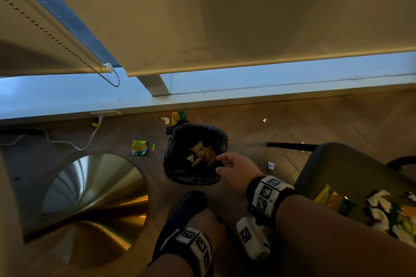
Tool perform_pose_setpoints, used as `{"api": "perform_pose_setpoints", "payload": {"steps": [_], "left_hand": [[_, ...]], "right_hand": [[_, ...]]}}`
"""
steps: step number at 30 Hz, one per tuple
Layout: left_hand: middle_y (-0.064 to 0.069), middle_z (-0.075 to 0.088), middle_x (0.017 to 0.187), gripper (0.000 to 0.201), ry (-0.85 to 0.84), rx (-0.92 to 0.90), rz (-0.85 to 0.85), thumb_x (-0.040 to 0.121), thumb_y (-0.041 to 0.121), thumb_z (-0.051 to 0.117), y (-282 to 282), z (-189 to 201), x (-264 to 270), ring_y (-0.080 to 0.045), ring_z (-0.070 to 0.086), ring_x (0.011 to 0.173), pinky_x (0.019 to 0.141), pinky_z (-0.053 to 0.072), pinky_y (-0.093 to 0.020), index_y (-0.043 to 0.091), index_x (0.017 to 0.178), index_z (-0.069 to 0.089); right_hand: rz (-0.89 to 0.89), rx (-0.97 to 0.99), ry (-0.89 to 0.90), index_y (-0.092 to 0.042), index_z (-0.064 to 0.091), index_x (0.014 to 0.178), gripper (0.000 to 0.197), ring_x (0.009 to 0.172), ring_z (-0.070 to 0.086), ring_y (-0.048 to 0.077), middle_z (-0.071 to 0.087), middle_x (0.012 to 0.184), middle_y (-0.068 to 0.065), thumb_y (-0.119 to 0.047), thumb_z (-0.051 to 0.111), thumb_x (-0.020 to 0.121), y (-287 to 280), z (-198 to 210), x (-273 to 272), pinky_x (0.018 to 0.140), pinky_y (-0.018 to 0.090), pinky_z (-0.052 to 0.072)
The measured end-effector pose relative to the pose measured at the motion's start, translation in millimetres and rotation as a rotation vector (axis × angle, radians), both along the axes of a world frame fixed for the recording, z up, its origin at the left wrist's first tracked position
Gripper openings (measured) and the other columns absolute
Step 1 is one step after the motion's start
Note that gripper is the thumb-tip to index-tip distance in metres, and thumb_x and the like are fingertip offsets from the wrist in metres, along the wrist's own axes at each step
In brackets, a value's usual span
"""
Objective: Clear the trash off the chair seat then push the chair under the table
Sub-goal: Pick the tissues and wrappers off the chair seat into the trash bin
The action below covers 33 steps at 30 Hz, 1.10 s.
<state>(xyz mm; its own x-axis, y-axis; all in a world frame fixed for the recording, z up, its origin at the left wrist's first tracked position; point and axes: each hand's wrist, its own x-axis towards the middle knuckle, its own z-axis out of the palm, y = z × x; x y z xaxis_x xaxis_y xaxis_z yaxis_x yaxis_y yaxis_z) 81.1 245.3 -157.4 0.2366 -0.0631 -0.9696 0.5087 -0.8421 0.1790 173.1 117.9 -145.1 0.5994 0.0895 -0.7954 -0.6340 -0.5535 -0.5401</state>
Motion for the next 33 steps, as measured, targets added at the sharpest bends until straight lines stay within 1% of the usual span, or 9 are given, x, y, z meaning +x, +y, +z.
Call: {"api": "perform_pose_setpoints", "payload": {"steps": [3, 9, 12, 15, 17, 19, 22, 27, 33], "left_hand": [[0.001, 0.059, 0.081, 0.014, -0.232, 0.015, 0.136, 0.089, 0.029, 0.052, -4.4, 16.4, 12.7, -0.016, 0.057, 0.075, 0.077, 0.051, -0.030, 0.021, 0.080, 0.060], [-0.002, 0.068, 0.090, 0.015, -0.588, -0.157, 0.405, 0.087, 0.028, 0.058, -75.3, 66.5, 69.1, -0.017, 0.064, 0.077, 0.076, 0.055, -0.038, 0.026, 0.101, 0.064], [0.009, 0.059, 0.109, 0.037, -0.647, -0.358, 0.214, 0.083, 0.034, 0.064, -140.2, 84.1, 60.8, -0.007, 0.058, 0.091, 0.075, 0.049, -0.030, 0.034, 0.118, 0.052], [0.005, 0.040, 0.138, 0.083, -0.654, -0.498, -0.486, 0.068, 0.057, 0.068, -204.8, 84.1, 13.6, -0.021, 0.040, 0.129, 0.103, 0.042, -0.046, 0.045, 0.139, 0.026], [0.001, 0.003, 0.160, 0.107, -0.695, -0.389, -0.844, 0.058, 0.074, 0.063, -228.6, 69.9, -14.6, -0.035, 0.001, 0.146, 0.114, 0.016, -0.065, 0.052, 0.143, 0.002], [-0.003, -0.020, 0.160, 0.124, -0.702, -0.271, -0.899, 0.046, 0.085, 0.061, -238.8, 55.1, -29.2, -0.038, -0.021, 0.144, 0.110, 0.001, -0.073, 0.054, 0.140, -0.015], [-0.009, -0.026, 0.158, 0.139, -0.744, -0.220, -0.939, 0.031, 0.093, 0.057, -251.5, 46.5, -45.9, -0.039, -0.027, 0.141, 0.106, -0.006, -0.077, 0.056, 0.137, -0.026], [-0.007, -0.010, 0.161, 0.102, -0.796, -0.200, -1.106, 0.064, 0.080, 0.053, -274.6, 33.2, -72.4, -0.038, -0.019, 0.144, 0.106, -0.006, -0.076, 0.054, 0.141, -0.010], [0.000, 0.029, 0.152, 0.046, -0.880, -0.260, -1.144, 0.090, 0.039, 0.048, -266.1, 32.2, -72.2, -0.030, 0.023, 0.138, 0.105, 0.027, -0.053, 0.038, 0.133, 0.035]], "right_hand": [[-0.207, 0.052, -0.017, -0.033, 0.064, 0.097, 0.012, 0.091, 0.065, 0.013, 0.069, 0.106, -0.003, -0.025, 0.067, 0.089, -47.6, 31.1, -10.1, 0.080, 0.033, 0.057], [-0.650, -0.048, -0.225, -0.032, 0.070, 0.092, 0.008, 0.083, 0.068, 0.024, 0.071, 0.087, 0.000, -0.029, 0.069, 0.084, -212.0, 101.3, -65.4, 0.076, 0.043, 0.057], [-0.780, -0.238, -0.246, -0.032, 0.069, 0.091, 0.008, 0.080, 0.063, 0.022, 0.070, 0.094, 0.007, -0.033, 0.068, 0.084, -294.5, 119.4, -120.8, 0.076, 0.046, 0.055], [-0.692, -0.520, 0.011, -0.031, 0.056, 0.126, 0.054, 0.105, 0.062, 0.026, 0.061, 0.128, 0.009, -0.049, 0.072, 0.078, -341.8, 118.2, -184.1, 0.082, 0.043, 0.056], [-0.601, -0.566, 0.143, -0.035, 0.027, 0.148, 0.106, 0.133, 0.043, 0.034, 0.032, 0.156, 0.010, -0.058, 0.083, 0.060, -346.7, 112.6, -220.3, 0.099, 0.050, 0.049], [-0.429, -0.533, 0.247, -0.044, -0.002, 0.151, 0.147, 0.146, 0.020, 0.037, 0.001, 0.164, 0.009, -0.062, 0.090, 0.038, -335.1, 101.3, -245.3, 0.110, 0.056, 0.037], [-0.301, -0.485, 0.323, -0.050, -0.026, 0.142, 0.170, 0.150, -0.004, 0.035, -0.026, 0.161, 0.005, -0.061, 0.092, 0.019, -308.6, 75.9, -267.9, 0.115, 0.061, 0.026], [-0.398, -0.461, 0.193, -0.044, -0.037, 0.139, 0.168, 0.147, -0.021, 0.033, -0.038, 0.155, 0.006, -0.056, 0.093, 0.033, -284.2, 50.5, -274.9, 0.120, 0.059, 0.007], [-0.116, -0.424, -0.015, -0.058, -0.020, 0.139, 0.117, 0.148, -0.014, 0.035, -0.040, 0.153, 0.001, -0.046, 0.077, 0.074, -271.8, 46.4, -241.3, 0.120, 0.056, 0.014]]}}
